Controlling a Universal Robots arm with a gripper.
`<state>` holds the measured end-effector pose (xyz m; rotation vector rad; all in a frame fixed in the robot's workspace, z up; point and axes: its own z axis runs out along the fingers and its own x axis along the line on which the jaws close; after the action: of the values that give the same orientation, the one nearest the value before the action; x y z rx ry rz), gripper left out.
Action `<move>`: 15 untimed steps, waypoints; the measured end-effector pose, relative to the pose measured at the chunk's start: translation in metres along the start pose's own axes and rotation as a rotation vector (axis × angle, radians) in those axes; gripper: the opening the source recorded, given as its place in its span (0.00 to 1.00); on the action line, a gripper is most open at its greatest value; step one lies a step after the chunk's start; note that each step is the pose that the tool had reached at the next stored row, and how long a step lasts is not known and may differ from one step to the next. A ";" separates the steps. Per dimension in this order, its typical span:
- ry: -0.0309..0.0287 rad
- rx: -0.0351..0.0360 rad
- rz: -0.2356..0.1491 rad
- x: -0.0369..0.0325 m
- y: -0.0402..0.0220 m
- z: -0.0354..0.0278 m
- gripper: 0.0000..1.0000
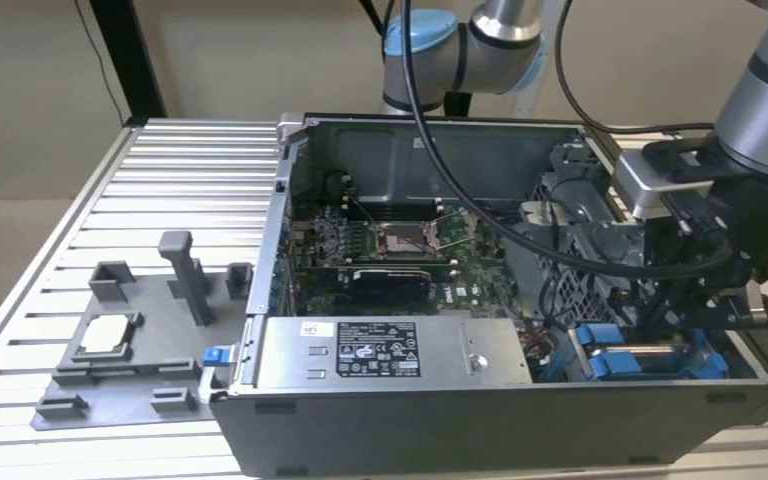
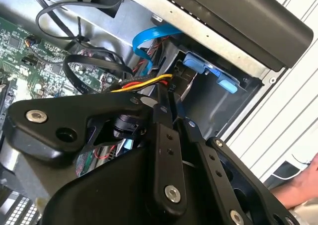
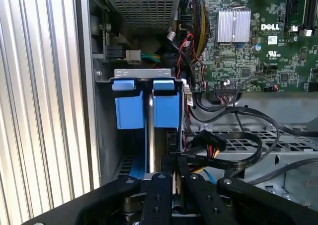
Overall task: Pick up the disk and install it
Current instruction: 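Insert the second disk wire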
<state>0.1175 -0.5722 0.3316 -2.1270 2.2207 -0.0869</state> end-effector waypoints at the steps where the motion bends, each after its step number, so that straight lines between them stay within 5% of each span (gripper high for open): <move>1: 0.0000 0.0000 0.000 0.0000 0.0000 0.0001 0.00; 4: 0.0002 -0.0001 0.000 -0.0001 0.0000 0.0002 0.00; 5: -0.0001 -0.0001 0.000 -0.0001 0.0001 0.0004 1.00; 7: -0.0097 -0.0001 0.001 0.0000 0.0002 0.0039 1.00; 15: -0.0092 -0.0003 0.001 0.0002 -0.0025 -0.0296 1.00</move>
<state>0.1175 -0.5726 0.3613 -2.1220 2.2169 -0.0766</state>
